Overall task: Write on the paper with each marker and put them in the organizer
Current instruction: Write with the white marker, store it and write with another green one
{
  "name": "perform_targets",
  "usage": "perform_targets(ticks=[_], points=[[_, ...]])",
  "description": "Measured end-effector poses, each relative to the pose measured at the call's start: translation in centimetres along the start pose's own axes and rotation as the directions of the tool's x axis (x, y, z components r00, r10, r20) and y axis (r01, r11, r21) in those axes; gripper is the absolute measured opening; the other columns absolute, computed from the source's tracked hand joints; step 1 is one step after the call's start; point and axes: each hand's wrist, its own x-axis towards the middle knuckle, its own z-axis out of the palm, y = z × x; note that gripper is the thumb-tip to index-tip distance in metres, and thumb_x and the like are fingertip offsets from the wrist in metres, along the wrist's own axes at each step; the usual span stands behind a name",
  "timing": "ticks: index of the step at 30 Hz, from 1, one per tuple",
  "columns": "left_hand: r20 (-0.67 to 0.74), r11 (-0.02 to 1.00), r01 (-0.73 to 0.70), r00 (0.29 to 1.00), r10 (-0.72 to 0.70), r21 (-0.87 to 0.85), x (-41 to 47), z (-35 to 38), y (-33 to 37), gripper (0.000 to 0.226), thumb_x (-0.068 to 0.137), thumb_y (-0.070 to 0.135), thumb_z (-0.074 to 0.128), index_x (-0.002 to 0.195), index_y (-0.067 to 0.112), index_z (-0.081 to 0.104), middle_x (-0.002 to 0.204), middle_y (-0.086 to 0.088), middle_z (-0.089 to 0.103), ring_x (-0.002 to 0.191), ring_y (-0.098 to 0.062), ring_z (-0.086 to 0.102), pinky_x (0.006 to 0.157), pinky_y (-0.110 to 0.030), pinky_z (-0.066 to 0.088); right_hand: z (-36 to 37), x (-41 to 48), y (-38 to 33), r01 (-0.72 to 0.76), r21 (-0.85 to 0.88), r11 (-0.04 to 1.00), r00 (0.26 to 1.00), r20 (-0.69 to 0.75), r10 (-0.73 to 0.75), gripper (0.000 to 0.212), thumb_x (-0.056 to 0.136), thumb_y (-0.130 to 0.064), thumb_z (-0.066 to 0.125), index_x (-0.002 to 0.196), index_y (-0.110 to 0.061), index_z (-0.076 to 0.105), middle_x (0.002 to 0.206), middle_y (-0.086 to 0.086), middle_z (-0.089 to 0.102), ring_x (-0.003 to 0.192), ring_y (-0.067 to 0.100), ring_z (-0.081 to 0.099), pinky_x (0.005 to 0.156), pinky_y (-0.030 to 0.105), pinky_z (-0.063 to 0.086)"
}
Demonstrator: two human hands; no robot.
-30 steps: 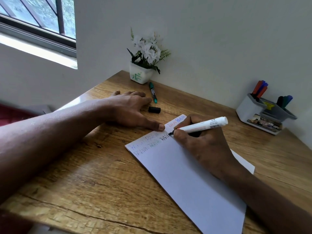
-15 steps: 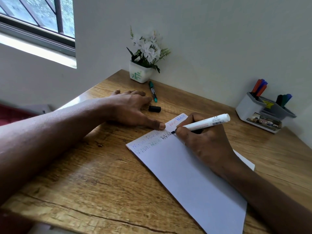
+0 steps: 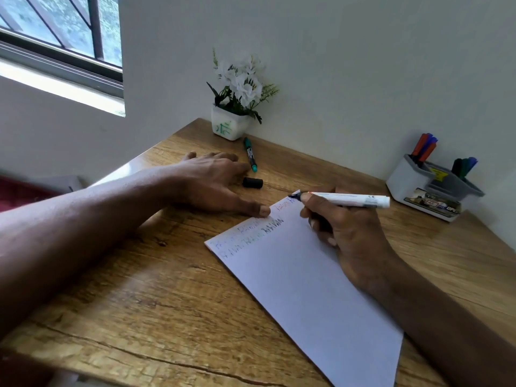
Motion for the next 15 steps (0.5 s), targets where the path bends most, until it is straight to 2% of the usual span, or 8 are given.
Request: perform_targets(ticks=[2, 5, 7, 9, 11, 13, 15], points=[[-0.12, 0.997, -0.058, 0.991, 0.051, -0.057, 0.4, 0.5, -0.5, 0.111, 0.067, 0.1, 0.042, 0.16, 0.041, 0.031, 0.17, 0.006, 0.026, 0.155, -0.023, 0.028, 0.124, -0.059, 0.024, -0.4, 0.5, -0.4, -0.088, 0.168, 0.982, 0.995, 0.055, 0.08, 0.016, 0.089, -0.014, 0.068, 0.098, -0.002, 0.074, 0.079, 0.009, 0.072, 0.061, 0.011, 0.056, 0.04, 0.018, 0.033], [-0.321, 0.979, -0.193, 0.933, 0.162, -0.066, 1.0, 0.8, -0.7, 0.063, 0.089, 0.069, 0.06, 0.144, 0.039, 0.059, 0.154, 0.006, 0.051, 0.144, -0.019, 0.045, 0.117, -0.048, 0.04, -1.1, 1.0, -0.9, -0.194, 0.297, 0.935, 0.974, 0.168, 0.149, 0.028, 0.092, -0.024, 0.056, 0.097, -0.004, 0.075, 0.082, 0.013, 0.07, 0.06, 0.015, 0.057, 0.041, 0.02, 0.036], [-0.351, 0.968, -0.248, 0.909, 0.224, -0.024, 1.1, 0.8, -0.4, 0.039, 0.094, 0.05, 0.068, 0.131, 0.037, 0.07, 0.142, 0.006, 0.06, 0.134, -0.015, 0.052, 0.111, -0.041, 0.045, -1.6, 1.2, -1.0, -0.224, 0.321, 0.92, 0.96, 0.233, 0.152, 0.03, 0.091, -0.025, 0.054, 0.099, -0.004, 0.074, 0.08, 0.014, 0.068, 0.059, 0.016, 0.056, 0.042, 0.02, 0.04], [-0.372, 0.966, -0.255, 0.9, 0.227, -0.029, 1.0, 0.8, -0.1, 0.027, 0.095, 0.04, 0.071, 0.122, 0.037, 0.074, 0.128, 0.009, 0.066, 0.118, -0.009, 0.059, 0.102, -0.035, 0.05, -1.8, 1.3, -1.0, -0.241, 0.344, 0.907, 0.952, 0.267, 0.152, 0.029, 0.082, -0.025, 0.061, 0.097, -0.004, 0.074, 0.079, 0.013, 0.068, 0.058, 0.015, 0.055, 0.044, 0.02, 0.042], [-0.423, 0.948, -0.287, 0.882, 0.205, -0.138, 0.9, 0.8, -0.2, 0.021, 0.095, 0.033, 0.073, 0.116, 0.035, 0.075, 0.115, 0.015, 0.071, 0.103, -0.002, 0.064, 0.095, -0.034, 0.055, -2.1, 1.5, -1.0, -0.267, 0.386, 0.883, 0.945, 0.283, 0.162, 0.026, 0.073, -0.026, 0.065, 0.084, -0.007, 0.078, 0.077, 0.013, 0.068, 0.058, 0.015, 0.054, 0.045, 0.02, 0.042], [-0.46, 0.827, -0.402, 0.865, 0.202, -0.393, 0.6, 0.9, -0.4, 0.02, 0.093, 0.029, 0.075, 0.113, 0.027, 0.077, 0.105, 0.012, 0.077, 0.097, -0.003, 0.07, 0.09, -0.034, 0.059, -2.3, 1.6, -1.0, -0.287, 0.411, 0.865, 0.938, 0.302, 0.167, 0.022, 0.071, -0.025, 0.065, 0.074, -0.01, 0.08, 0.077, 0.013, 0.068, 0.059, 0.015, 0.053, 0.046, 0.02, 0.042], [-0.482, 0.659, -0.496, 0.847, 0.224, -0.565, 0.0, 0.8, -0.3, 0.027, 0.088, 0.029, 0.076, 0.112, 0.017, 0.078, 0.101, 0.004, 0.079, 0.095, -0.01, 0.074, 0.085, -0.032, 0.06, -2.5, 1.7, -0.9, -0.312, 0.423, 0.85, 0.927, 0.33, 0.176, 0.031, 0.071, -0.025, 0.065, 0.089, -0.004, 0.079, 0.079, 0.014, 0.068, 0.06, 0.015, 0.053, 0.047, 0.02, 0.043]])
